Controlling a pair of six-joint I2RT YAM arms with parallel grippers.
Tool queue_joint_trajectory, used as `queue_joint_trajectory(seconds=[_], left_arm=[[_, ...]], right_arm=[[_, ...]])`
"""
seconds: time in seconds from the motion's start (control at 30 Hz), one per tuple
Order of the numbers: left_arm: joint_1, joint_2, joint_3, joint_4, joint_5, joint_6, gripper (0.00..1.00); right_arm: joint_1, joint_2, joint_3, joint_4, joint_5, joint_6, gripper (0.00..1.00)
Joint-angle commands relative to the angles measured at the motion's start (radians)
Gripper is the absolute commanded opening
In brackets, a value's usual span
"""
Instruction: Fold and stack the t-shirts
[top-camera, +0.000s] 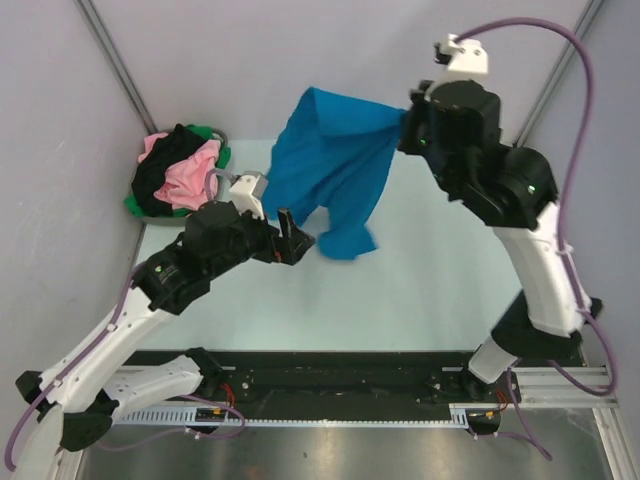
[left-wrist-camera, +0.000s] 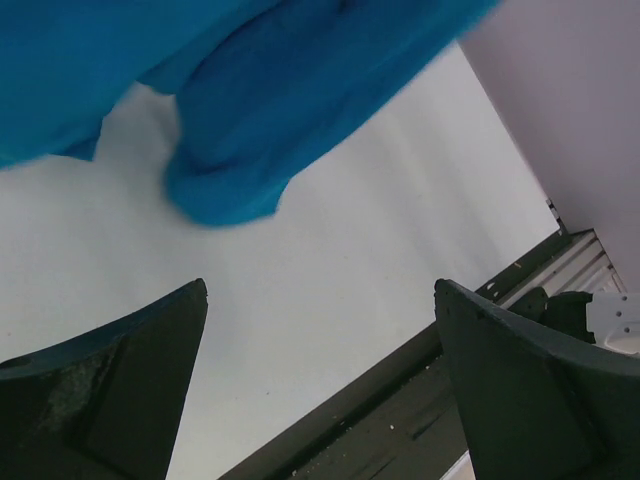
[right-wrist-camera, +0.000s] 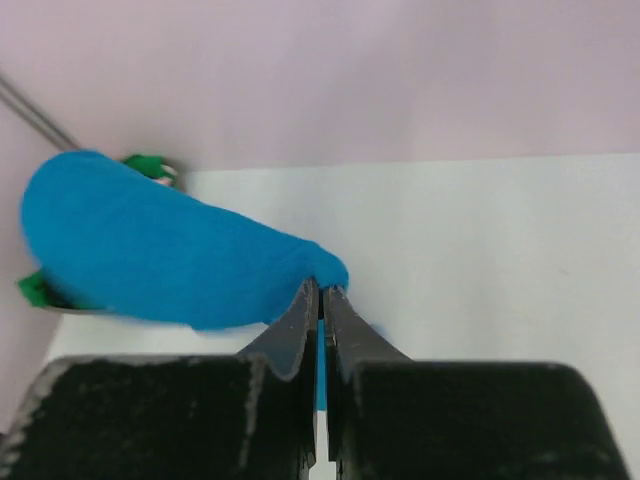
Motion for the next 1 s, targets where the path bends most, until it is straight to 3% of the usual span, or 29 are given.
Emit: queue_joint_trajectory(seconds=[0.0,0.2,0.47,0.6,0.63,0.73,0.83,0.97], left_arm=[[-0.004,-0.034,0.06,-0.076,-0.048,0.023,1.0],[-0.004,-0.028,0.04,-0.069,-0.056,0.022,1.0],[-0.004,0.015,-0.107,0.028,-0.024,-0.007,1.0],[-0.004,0.065,-0.148,0.071,0.016,-0.023,0.99],[-0.004,0.071,-0.16,0.077,0.018,-0.024,0.98],[-0.004,0.096,-0.185,0.106,0.004,-0.015,0.99],[-0.004,0.169,-0.184,0.103,-0.028,0.002,0.99],[-0.004,0.239,-0.19,0.102,-0.07,-0.016,0.99]], right_arm=[[-0.03,-0.167,-0.295,0.015,0.094,0.006,0.0],[-0.16,-0.231,-0.483,-0.016,0.093,0.107,0.0],[-0.394,-0.37,-1.074,0.099,0.019,0.227,0.0],[-0.451,-0.354,-1.147,0.067,0.069,0.295,0.0],[-0.454,-0.349,-1.147,0.06,0.077,0.305,0.08],[-0.446,-0.354,-1.147,0.09,0.002,0.283,0.8],[-0.357,-0.36,-1.147,0.141,-0.038,0.252,1.0],[-0.206,-0.296,-1.144,0.211,-0.14,0.229,1.0]])
